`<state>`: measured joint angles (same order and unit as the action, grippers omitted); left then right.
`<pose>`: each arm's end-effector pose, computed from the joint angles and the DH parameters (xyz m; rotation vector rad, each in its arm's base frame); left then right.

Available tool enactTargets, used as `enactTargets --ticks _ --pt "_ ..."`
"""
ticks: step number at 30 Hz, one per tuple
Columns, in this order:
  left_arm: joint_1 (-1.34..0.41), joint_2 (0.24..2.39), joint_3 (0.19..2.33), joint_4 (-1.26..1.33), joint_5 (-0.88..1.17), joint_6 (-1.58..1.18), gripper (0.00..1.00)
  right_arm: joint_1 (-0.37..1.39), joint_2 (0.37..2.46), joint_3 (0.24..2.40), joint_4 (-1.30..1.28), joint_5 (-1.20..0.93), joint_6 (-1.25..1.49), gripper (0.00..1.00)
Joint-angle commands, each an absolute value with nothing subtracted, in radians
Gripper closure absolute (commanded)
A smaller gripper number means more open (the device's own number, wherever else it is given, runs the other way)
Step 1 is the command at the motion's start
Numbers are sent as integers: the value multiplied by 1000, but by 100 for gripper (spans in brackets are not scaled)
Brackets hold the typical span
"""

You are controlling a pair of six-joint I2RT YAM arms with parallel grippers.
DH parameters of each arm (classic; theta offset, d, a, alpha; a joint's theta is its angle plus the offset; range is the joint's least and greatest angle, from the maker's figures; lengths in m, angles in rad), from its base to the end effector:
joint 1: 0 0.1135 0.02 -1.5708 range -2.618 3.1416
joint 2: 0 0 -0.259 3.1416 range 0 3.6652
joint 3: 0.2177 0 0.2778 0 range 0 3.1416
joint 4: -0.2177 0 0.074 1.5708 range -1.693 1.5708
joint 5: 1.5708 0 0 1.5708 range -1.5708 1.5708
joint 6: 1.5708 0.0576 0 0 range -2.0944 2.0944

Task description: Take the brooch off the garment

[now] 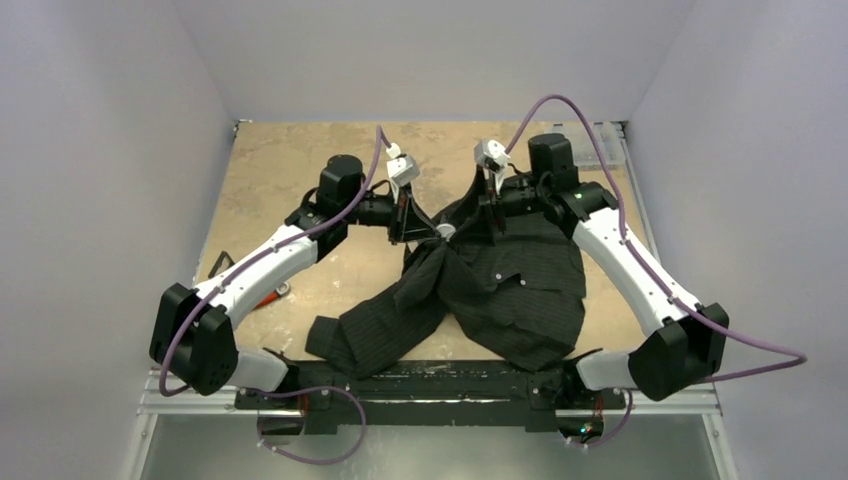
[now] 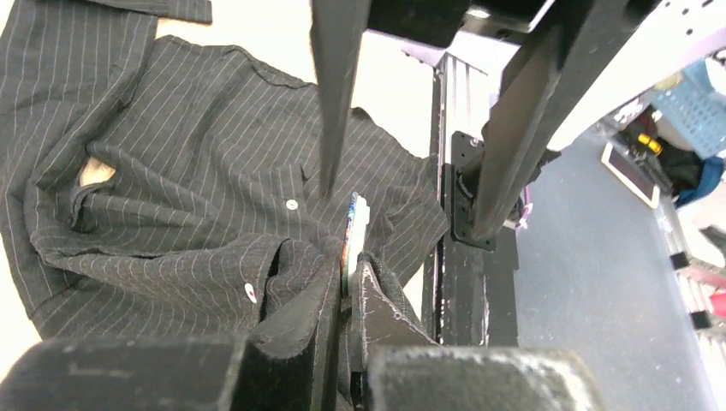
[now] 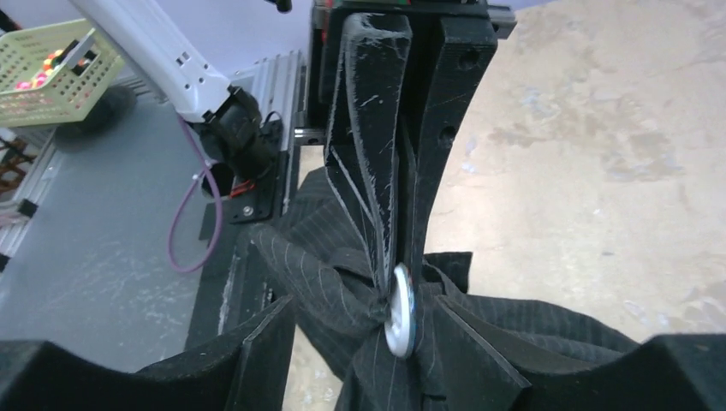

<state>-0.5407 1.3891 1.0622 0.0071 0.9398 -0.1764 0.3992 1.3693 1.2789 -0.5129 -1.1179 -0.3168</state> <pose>0.2777 -0.2210 0.3040 1.0097 1.7087 -1.3583 0.2797 0.1742 0.3462 -1.2646 1.5783 1.2423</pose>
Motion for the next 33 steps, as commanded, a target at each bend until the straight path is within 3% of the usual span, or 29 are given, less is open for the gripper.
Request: enactTargets --ticks 1,4,10,20,26,33 --pt "-497 1365 1023 243 1004 -374 100 354 1277 1249 -495 -1100 -301 37" --pt "-485 1350 1016 278 1002 -434 100 346 1220 1153 -376 -1079 -170 41" --pt "-456 1353 986 428 995 -607 100 344 1171 953 182 -1014 353 46" --pt "-456 1361 976 493 1053 -636 100 345 1224 950 274 -1018 409 66" --pt "-456 1371 977 523 1064 -655 100 347 1244 966 265 -1077 393 82" --pt "-456 1382 986 526 1082 -657 100 347 1250 991 186 -1115 317 91"
